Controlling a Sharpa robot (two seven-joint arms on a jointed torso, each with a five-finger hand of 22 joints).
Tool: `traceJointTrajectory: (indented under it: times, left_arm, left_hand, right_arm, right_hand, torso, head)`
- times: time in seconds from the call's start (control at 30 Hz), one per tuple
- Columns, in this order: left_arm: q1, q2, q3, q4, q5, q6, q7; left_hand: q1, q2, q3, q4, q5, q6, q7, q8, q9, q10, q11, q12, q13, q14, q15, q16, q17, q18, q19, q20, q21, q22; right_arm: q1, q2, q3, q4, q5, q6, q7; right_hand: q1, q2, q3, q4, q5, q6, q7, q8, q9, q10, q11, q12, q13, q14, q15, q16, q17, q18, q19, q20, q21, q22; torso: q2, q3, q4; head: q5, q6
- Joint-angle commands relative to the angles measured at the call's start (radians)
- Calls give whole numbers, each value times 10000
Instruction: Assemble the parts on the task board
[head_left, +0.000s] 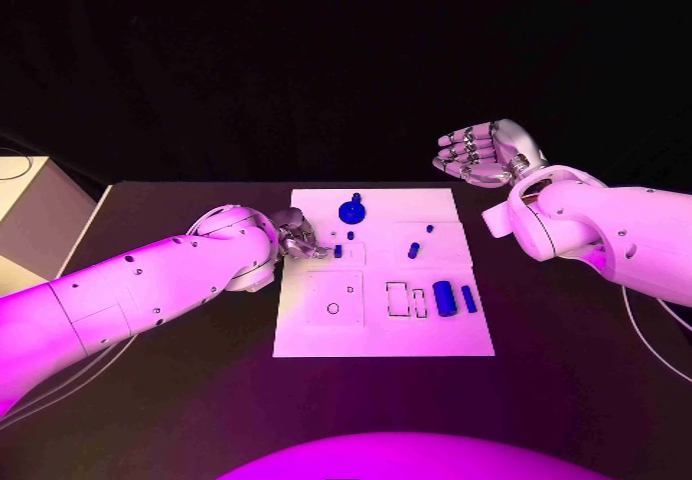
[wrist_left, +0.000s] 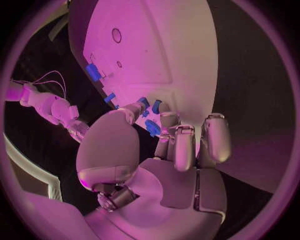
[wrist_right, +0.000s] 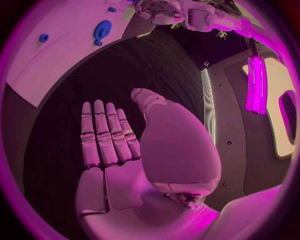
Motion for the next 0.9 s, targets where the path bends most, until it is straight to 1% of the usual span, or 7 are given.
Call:
traceJointTrajectory:
  times: [0.03, 0.33, 0.5, 0.57, 0.77, 0.87, 0.9]
  left_arm:
    - [-81, -77, -16, 9, -95, 105, -329]
    - [-78, -204, 256, 208, -161, 23, -342]
    - [-77, -261, 451, 313, -128, -32, -343]
    - [-77, -283, 544, 364, 38, -54, -337]
    - [-76, -316, 772, 466, 755, -237, -280]
    - [-76, -316, 853, 459, 1113, -409, -204]
    - [-76, -314, 865, 450, 1170, -452, -178]
  left_hand:
    - [-20, 125, -163, -6, 59, -39, -3, 60, 9, -72, 30, 59, -15, 865, 72, -52, 2040, 147, -90, 31, -78, -42]
    - [-33, 193, -335, -1, 62, -69, 3, 79, -2, -110, 38, 54, -47, 860, 78, -57, 2030, 154, -111, 35, -96, -67]
    - [-59, 254, -418, 5, 67, -84, 7, 90, -9, -121, 41, 60, -48, 854, 82, -65, 2016, 157, -121, 38, -105, -80]
    - [-110, 301, -585, 7, 66, -107, 10, 109, -18, -141, 46, 66, -61, 851, 86, -68, 2009, 157, -120, 42, -107, -77]
    - [-311, 595, -1664, 5, 64, -202, 24, 247, -41, -215, 62, 103, -114, 842, 100, -73, 1994, 160, -130, 53, -125, -86]
    - [-404, 706, -1811, 8, 55, -245, 37, 262, -49, -282, 73, 62, -207, 829, 107, -90, 1962, 177, -184, 57, -166, -154]
    - [-443, 785, -1846, 7, 57, -276, 46, 262, -55, -323, 82, 37, -255, 817, 115, -105, 1933, 186, -214, 61, -189, -192]
  right_arm:
    - [0, -3, 3, 0, -23, 159, 35]
    - [-3, 1, 2, -8, -23, 166, 56]
    - [-4, 1, 2, -13, -23, 166, 57]
    - [-5, 2, 2, -15, -23, 167, 58]
    - [-6, 4, 2, -21, -23, 168, 57]
    - [-7, 4, 2, -22, -23, 166, 56]
    - [-7, 4, 2, -22, -23, 165, 55]
  right_hand:
    - [24, 99, -53, 5, 65, 21, 397, -48, -16, 14, 90, -40, -7, -18, 67, -34, -15, 33, -81, 1, -45, -10]
    - [-9, 113, -247, 44, 188, 40, 416, -78, -66, 21, 107, -76, -6, -30, 90, -124, -133, 30, -198, 19, -30, -149]
    - [-6, 129, -302, 55, 275, 48, 417, -87, -82, 21, 109, -84, -6, -22, 91, -143, -168, 30, -213, 21, -23, -187]
    - [-5, 133, -318, 58, 303, 50, 418, -90, -88, 23, 109, -85, -6, -18, 91, -148, -179, 31, -216, 22, -21, -199]
    - [-4, 135, -324, 60, 313, 51, 418, -91, -89, 23, 110, -86, -6, -16, 91, -150, -183, 31, -218, 22, -21, -203]
    - [-4, 135, -324, 60, 313, 51, 418, -91, -89, 23, 110, -86, -6, -16, 91, -150, -183, 31, -218, 22, -21, -203]
    - [-4, 135, -324, 60, 313, 51, 418, -91, -89, 23, 110, -86, -6, -16, 91, -150, -183, 31, -218, 22, -21, -203]
  torso:
    - [-3, 6, 0]
    - [-5, 10, -2]
    - [-2, 11, -1]
    - [-1, 10, -3]
    - [8, 10, -11]
    - [11, 11, -6]
    - [12, 11, -4]
  head:
    - [-5, 19]
    - [10, 41]
    - [17, 52]
    - [24, 53]
    - [44, 70]
    - [41, 64]
    - [39, 65]
